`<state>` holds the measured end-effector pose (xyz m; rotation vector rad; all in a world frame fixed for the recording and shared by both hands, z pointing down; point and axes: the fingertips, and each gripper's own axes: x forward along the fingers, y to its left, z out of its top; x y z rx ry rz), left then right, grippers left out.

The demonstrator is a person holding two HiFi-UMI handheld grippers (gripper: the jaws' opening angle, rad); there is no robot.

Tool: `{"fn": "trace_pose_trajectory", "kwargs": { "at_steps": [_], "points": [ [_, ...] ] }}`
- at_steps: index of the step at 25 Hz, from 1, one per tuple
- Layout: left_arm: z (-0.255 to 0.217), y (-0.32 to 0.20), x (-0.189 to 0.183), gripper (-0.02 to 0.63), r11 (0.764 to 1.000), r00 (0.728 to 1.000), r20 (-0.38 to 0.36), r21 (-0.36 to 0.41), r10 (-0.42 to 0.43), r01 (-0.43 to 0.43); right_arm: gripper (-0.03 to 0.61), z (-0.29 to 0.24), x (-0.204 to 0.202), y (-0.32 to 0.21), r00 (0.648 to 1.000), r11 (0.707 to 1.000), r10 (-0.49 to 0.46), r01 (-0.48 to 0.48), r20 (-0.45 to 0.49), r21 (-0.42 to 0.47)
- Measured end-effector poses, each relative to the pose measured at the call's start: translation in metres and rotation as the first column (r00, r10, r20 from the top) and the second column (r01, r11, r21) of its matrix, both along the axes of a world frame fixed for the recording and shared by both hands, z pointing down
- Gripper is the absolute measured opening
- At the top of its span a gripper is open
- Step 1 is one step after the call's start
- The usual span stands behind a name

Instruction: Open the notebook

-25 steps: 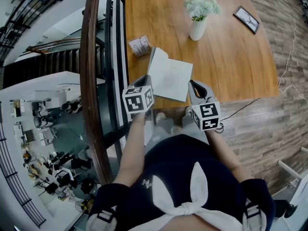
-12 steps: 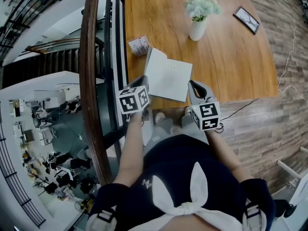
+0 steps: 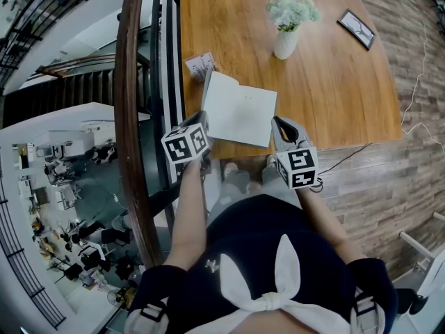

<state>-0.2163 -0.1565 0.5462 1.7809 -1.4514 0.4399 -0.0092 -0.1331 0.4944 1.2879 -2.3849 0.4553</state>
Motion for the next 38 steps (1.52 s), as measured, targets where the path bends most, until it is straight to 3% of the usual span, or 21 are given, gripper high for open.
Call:
{"fn": "trace_pose_trajectory", "kwargs": {
  "at_steps": [17, 38],
  "points": [
    [0.02, 0.0, -0.023, 0.037, 1.0, 1.0, -0.003, 0.002, -0.015, 0.015, -0.002, 0.004, -0.002, -0.001, 1.0, 1.0, -0.002, 0.002, -0.006, -0.012],
    [0.056, -0.001, -0.052, 0.043, 0.997, 0.999, 0.035, -0.068, -0.027, 0.029, -0.002, 0.0, -0.004, -0.003, 0.999, 1.0, 0.014, -0.014, -0.03, 0.0]
  ]
}}
